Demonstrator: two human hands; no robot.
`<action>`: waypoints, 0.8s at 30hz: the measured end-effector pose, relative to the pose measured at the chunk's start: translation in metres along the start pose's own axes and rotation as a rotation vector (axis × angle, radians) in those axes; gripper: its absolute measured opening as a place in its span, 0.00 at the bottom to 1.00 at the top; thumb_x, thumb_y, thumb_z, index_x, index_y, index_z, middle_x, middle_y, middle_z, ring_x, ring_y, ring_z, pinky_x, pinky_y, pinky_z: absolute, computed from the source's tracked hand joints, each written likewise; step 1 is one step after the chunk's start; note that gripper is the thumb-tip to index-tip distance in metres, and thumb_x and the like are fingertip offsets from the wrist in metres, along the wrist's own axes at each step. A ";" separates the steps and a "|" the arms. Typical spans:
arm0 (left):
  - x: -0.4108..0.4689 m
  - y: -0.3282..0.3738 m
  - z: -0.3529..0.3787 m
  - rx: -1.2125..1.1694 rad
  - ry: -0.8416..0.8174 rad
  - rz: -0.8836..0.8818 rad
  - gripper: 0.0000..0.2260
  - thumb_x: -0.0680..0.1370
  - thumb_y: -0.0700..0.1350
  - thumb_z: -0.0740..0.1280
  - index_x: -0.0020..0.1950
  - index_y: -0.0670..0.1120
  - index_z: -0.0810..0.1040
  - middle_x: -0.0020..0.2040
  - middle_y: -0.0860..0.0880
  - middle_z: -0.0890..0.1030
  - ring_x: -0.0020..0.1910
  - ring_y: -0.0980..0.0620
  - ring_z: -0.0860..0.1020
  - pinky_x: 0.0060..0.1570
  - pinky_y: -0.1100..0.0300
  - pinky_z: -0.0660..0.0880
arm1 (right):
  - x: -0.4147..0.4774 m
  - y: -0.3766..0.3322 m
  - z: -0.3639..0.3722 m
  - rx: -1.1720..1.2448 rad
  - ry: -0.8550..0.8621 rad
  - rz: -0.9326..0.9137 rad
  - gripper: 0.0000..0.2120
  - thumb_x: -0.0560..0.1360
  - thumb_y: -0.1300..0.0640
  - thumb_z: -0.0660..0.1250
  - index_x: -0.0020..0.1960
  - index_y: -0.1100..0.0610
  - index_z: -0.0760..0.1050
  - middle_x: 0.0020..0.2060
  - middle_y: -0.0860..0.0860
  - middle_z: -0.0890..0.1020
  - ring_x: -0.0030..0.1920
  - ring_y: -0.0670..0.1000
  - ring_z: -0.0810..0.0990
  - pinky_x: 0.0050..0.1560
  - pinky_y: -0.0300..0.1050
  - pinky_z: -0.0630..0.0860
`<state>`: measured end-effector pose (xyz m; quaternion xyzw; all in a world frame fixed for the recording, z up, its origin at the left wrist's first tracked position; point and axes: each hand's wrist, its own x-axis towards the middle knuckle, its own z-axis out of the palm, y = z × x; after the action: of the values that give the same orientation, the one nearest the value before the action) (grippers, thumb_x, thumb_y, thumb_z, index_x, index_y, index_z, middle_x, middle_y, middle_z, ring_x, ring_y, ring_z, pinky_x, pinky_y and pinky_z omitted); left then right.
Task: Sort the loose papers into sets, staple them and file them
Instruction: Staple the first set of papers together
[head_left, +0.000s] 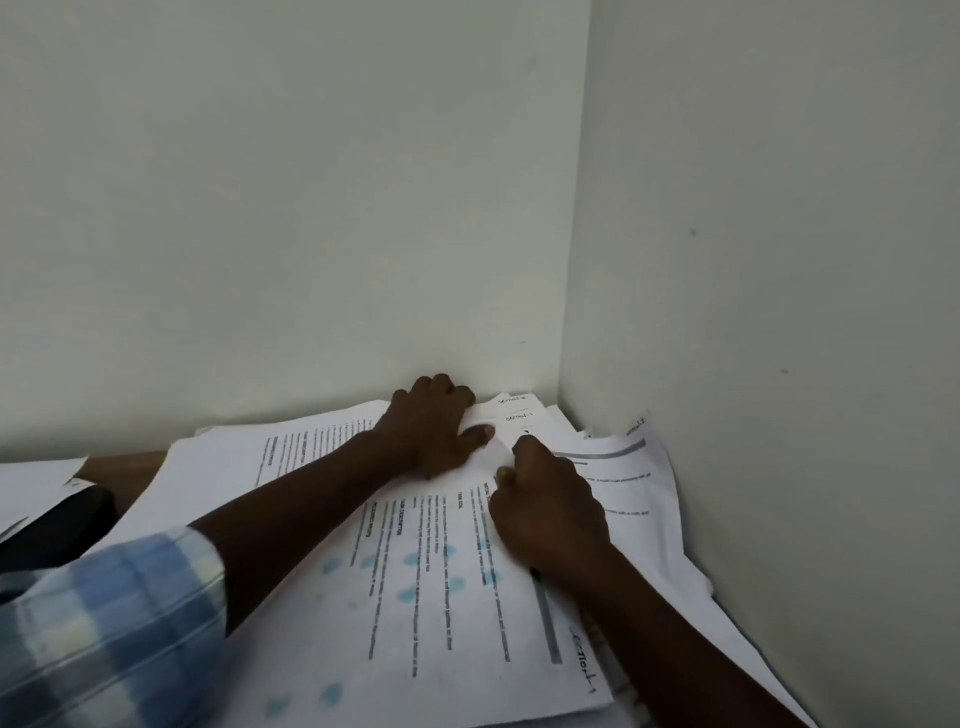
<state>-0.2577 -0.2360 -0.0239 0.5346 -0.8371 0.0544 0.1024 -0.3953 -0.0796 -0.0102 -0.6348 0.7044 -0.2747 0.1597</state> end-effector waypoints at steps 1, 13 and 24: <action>-0.003 -0.002 0.003 -0.003 0.011 0.021 0.25 0.81 0.65 0.61 0.73 0.52 0.70 0.67 0.47 0.71 0.68 0.45 0.69 0.65 0.47 0.66 | 0.002 0.002 -0.002 -0.010 -0.011 -0.001 0.06 0.81 0.52 0.60 0.49 0.51 0.64 0.42 0.45 0.70 0.56 0.57 0.78 0.48 0.48 0.67; -0.015 -0.032 -0.008 -0.311 0.127 0.172 0.19 0.79 0.58 0.59 0.64 0.52 0.79 0.56 0.51 0.80 0.57 0.48 0.77 0.59 0.51 0.73 | 0.009 0.010 0.004 -0.175 0.005 -0.014 0.08 0.82 0.53 0.57 0.46 0.51 0.61 0.37 0.46 0.69 0.44 0.56 0.72 0.45 0.49 0.68; 0.013 -0.040 -0.036 -0.015 -0.208 -0.091 0.14 0.77 0.57 0.73 0.56 0.50 0.84 0.51 0.49 0.84 0.52 0.46 0.81 0.55 0.52 0.80 | 0.008 0.012 0.007 -0.211 0.035 -0.091 0.06 0.84 0.52 0.55 0.49 0.51 0.61 0.36 0.46 0.68 0.42 0.56 0.71 0.44 0.49 0.66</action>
<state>-0.2231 -0.2573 0.0137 0.5742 -0.8183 -0.0125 0.0215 -0.4022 -0.0882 -0.0220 -0.6746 0.7024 -0.2170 0.0670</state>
